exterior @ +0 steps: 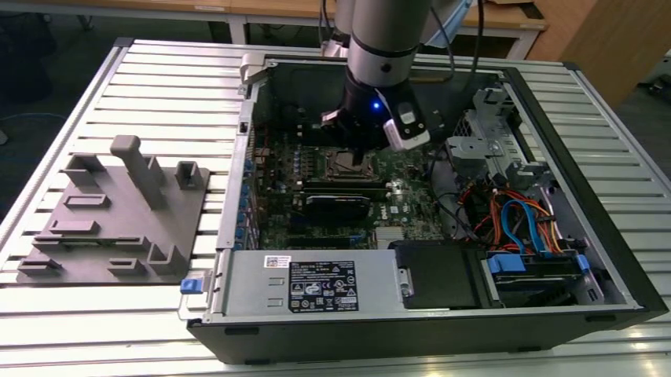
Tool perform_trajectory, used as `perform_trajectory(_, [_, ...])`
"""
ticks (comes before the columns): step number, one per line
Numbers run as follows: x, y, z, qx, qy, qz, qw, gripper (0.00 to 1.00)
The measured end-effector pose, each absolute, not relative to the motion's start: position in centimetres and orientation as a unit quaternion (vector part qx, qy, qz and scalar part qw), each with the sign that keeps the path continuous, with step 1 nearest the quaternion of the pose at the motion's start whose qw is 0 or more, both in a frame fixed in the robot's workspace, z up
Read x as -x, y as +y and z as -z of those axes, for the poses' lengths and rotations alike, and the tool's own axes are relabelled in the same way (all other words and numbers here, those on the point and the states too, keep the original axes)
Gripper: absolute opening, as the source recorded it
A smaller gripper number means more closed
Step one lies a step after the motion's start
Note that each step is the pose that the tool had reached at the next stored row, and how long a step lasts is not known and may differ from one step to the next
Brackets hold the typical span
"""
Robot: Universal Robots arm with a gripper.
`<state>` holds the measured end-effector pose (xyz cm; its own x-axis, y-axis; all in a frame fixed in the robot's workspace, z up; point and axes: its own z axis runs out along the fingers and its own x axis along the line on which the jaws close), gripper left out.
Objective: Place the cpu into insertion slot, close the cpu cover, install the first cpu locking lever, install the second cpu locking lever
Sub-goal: 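Install the second cpu locking lever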
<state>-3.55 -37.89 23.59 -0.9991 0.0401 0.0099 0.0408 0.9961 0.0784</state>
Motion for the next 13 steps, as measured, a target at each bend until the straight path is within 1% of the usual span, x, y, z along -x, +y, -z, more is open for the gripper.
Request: perform_trajectory(13, [4.14, -38.77, -23.35, 0.012, -0.999, 0.04, 0.008, 0.1])
